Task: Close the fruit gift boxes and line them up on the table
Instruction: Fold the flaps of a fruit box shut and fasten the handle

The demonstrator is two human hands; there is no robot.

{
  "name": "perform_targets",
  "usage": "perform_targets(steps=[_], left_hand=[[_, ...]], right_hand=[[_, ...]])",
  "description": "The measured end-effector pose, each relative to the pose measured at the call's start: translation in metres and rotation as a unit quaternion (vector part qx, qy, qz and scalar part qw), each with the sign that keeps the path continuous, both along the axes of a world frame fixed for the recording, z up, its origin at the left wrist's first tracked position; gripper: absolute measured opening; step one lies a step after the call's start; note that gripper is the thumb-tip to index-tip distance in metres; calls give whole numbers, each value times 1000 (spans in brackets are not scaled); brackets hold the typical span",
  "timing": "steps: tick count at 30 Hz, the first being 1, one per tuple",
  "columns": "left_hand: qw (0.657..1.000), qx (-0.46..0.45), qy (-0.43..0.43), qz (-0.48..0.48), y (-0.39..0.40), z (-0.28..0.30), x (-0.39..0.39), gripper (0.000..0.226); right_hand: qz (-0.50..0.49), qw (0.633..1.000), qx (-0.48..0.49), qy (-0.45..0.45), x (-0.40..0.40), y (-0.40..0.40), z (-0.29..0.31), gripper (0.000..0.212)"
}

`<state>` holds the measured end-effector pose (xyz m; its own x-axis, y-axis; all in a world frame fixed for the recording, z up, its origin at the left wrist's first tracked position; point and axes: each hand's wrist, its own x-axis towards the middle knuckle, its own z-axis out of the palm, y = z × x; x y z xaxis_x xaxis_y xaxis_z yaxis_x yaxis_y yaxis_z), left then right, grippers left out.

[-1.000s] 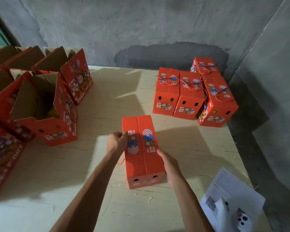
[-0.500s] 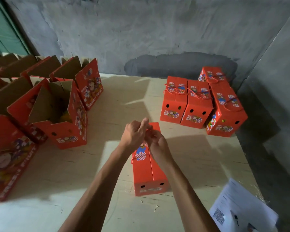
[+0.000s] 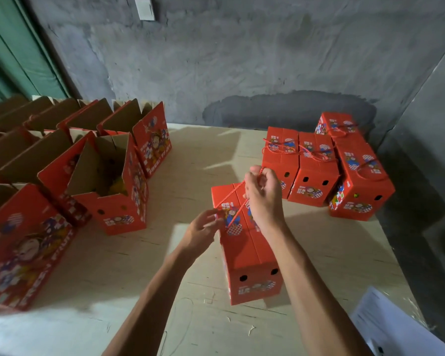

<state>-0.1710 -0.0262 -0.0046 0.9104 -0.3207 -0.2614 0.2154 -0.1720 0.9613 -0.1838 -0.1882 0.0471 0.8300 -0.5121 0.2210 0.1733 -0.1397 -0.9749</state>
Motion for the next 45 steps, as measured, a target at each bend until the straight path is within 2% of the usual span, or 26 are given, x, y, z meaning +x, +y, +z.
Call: perform_targets(steps=[3,8,10,18,25,28,30,31,37,45], left_hand=[[998,-22,-23,-62,-13,4,-5,40],[990,-49,-37,-124,-47,3,-10,40],[988,-43,-42,-143,-63,5,-14,47],[979,-51,-7,-198,-130,1,-14,62],[962,32,-63,-265,-175,-13,-20,82],[952,75,-83,-284,-188,-27,-17,111],[940,122,-119,-294,-196,-37,-16,131],[935,135,-136,-300,-201,-42,-15,135],[962,101,-96,-234,-232,-62,1,120],[960,123,-113,-226,-256,-84,13,124]], right_hand=[[-21,1000,-2,-14,-2,-16,14,20],[-45,998,-5,-40,-17,-51,23,18],[-42,998,2,-47,-21,-67,25,17],[-32,999,-31,-15,-33,-139,21,20],[-51,999,-8,-4,-33,-187,9,23],[-61,998,24,7,-30,-202,6,31],[-65,997,41,10,-26,-212,2,28],[-66,997,45,9,-24,-217,0,25],[-65,996,57,35,-11,-235,-12,23],[-39,997,49,51,4,-264,-26,19]])
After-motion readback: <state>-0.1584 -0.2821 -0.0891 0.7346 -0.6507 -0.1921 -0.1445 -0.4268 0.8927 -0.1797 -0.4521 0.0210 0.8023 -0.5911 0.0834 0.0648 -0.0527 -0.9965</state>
